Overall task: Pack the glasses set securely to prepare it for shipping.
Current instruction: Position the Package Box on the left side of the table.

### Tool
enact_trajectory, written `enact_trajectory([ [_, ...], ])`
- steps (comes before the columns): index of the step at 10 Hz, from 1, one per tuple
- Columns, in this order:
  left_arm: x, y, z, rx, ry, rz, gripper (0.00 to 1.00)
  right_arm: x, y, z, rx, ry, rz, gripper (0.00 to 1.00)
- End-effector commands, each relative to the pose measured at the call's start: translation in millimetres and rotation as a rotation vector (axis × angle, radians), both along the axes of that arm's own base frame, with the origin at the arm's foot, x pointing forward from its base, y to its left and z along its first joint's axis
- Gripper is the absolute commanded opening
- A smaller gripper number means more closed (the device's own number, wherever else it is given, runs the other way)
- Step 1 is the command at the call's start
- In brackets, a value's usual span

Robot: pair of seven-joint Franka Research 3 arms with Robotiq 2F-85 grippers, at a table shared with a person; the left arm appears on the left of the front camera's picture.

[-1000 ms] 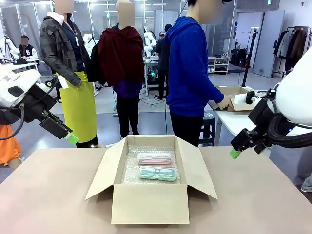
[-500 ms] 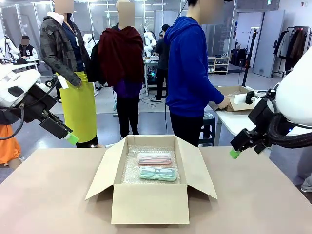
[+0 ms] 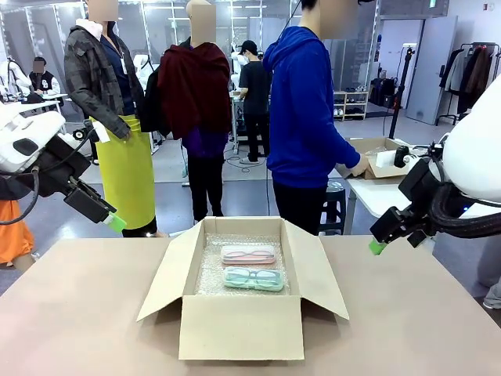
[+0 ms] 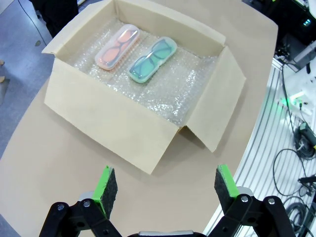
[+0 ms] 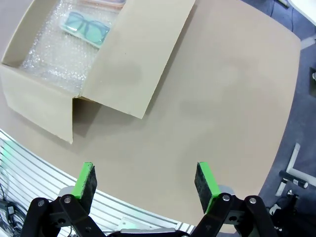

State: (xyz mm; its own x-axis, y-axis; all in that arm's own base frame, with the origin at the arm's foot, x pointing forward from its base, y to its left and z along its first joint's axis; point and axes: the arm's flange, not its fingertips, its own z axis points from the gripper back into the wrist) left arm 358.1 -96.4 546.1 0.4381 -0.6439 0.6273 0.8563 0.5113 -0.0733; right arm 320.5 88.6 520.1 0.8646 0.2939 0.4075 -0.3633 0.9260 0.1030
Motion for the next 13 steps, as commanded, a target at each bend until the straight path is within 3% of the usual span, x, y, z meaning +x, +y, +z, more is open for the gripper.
enact_trajectory([
  [1, 1, 3, 1, -0.018, -0.007, -0.023, 1.0, 0, -1, 1, -0.002, -0.004, 0.003, 1.0],
  [6, 0, 0, 0, 0.0, 0.0, 0.0, 1.0, 0, -1, 1, -0.002, -0.004, 0.003, 1.0],
  [7, 24, 1, -3, -0.039, 0.143, 0.076, 1.0, 0, -1, 1, -0.002, -0.004, 0.003, 1.0],
  [8, 39, 8, -5, -0.098, 0.21, 0.118, 1.0, 0, -1, 1, -0.002, -0.004, 0.003, 1.0],
  [10, 59, 36, -17, -0.217, 0.22, 0.197, 1.0, 0, -1, 1, -0.002, -0.004, 0.003, 1.0],
  [13, 95, 73, -78, -0.392, 0.401, 0.238, 1.0, 0, -1, 1, -0.002, -0.004, 0.003, 1.0],
])
